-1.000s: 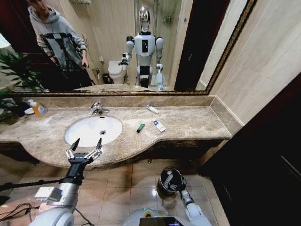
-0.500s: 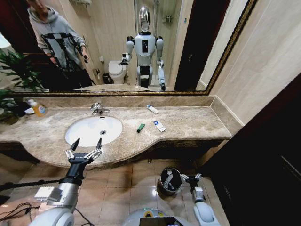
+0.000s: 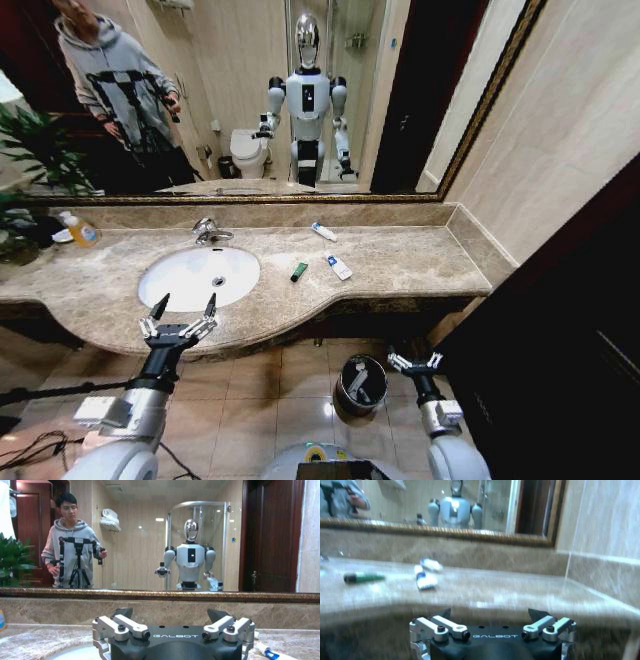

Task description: Pick up the trash from the sink and place it in the trash bin.

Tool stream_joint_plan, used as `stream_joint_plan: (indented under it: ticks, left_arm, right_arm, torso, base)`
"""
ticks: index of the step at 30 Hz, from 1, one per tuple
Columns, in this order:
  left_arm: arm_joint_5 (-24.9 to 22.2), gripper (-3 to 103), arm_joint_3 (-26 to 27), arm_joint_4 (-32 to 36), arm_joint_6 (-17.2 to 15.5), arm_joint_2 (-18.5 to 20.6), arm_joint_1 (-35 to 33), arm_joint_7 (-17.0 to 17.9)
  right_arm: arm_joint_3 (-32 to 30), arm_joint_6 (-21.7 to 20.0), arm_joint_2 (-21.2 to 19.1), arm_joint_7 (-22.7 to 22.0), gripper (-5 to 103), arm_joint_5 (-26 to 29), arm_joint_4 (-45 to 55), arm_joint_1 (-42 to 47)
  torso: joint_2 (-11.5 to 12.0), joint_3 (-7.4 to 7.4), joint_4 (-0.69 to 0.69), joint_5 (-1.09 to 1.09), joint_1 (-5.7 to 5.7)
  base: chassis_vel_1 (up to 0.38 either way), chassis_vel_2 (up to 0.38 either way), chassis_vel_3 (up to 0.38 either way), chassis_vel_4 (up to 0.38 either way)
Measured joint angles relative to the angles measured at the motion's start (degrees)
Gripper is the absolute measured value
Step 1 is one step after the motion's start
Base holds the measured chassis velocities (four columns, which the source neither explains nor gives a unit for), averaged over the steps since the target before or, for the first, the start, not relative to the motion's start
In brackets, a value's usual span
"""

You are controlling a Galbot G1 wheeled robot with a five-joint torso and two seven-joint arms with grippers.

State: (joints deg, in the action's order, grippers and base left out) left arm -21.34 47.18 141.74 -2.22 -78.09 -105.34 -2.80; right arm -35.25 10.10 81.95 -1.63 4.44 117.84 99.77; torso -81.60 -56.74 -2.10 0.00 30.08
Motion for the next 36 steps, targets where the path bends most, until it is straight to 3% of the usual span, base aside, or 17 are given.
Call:
stream_joint_plan:
  ticks: [4, 9, 18, 28, 36]
  left_arm:
    - [0.0, 100, 0.0, 0.0, 0.0, 0.0, 0.0, 0.0]
    - [0.0, 100, 0.0, 0.0, 0.0, 0.0, 0.0, 0.0]
    - [0.0, 100, 0.0, 0.0, 0.0, 0.0, 0.0, 0.0]
    - [0.0, 100, 0.0, 0.0, 0.0, 0.0, 0.0, 0.0]
    - [0.0, 100, 0.0, 0.0, 0.0, 0.0, 0.0, 0.0]
  right_arm:
    - [0.2, -1.2, -1.2, 0.9, 100, 0.8, 3.6, -0.1]
    - [0.0, -8.1, -6.7, 2.0, 100, 6.8, 10.4, -2.2]
    - [0.1, -12.3, -11.6, 2.2, 100, 12.4, 10.7, -5.8]
    - [4.2, -13.5, -16.1, 4.7, 100, 12.2, 3.9, -14.1]
    - [13.3, -17.6, -21.0, 4.3, 100, 17.7, -2.8, -24.2]
  torso:
    - [0.0, 0.00, 0.00, 0.01, 0.00]
    - [0.0, 0.00, -0.01, 0.00, 0.00]
    - [0.0, -0.01, 0.00, 0.01, 0.01]
    - [0.0, -0.01, 0.00, 0.01, 0.01]
    - [0.0, -0.01, 0.00, 0.01, 0.01]
  base:
    - [0.000, 0.000, 0.000, 0.000]
    - [0.000, 0.000, 0.000, 0.000]
    - [0.000, 0.000, 0.000, 0.000]
    - [0.000, 0.000, 0.000, 0.000]
    - [0.000, 0.000, 0.000, 0.000]
